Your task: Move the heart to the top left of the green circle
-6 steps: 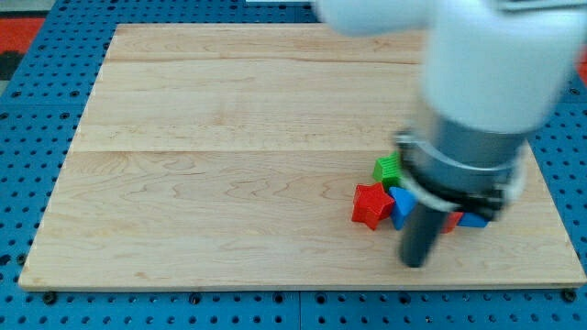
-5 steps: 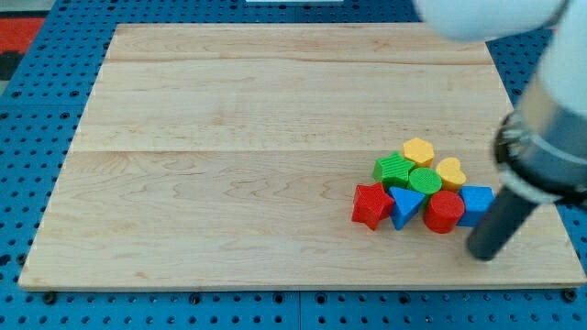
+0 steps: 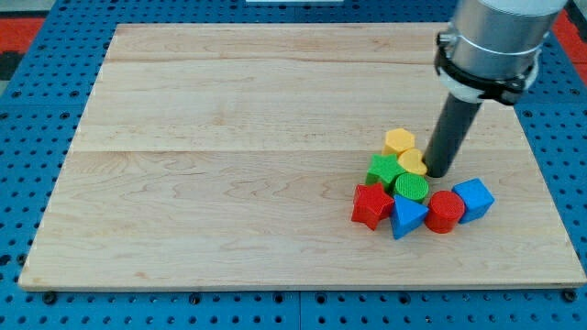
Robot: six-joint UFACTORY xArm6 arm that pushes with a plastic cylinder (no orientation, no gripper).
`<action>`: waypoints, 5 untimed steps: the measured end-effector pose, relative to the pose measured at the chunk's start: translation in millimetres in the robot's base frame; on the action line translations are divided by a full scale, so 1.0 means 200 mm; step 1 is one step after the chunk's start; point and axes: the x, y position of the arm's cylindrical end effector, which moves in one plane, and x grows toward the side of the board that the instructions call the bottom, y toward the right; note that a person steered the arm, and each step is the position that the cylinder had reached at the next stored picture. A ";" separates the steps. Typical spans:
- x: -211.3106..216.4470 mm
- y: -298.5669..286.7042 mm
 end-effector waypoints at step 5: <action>-0.01 -0.31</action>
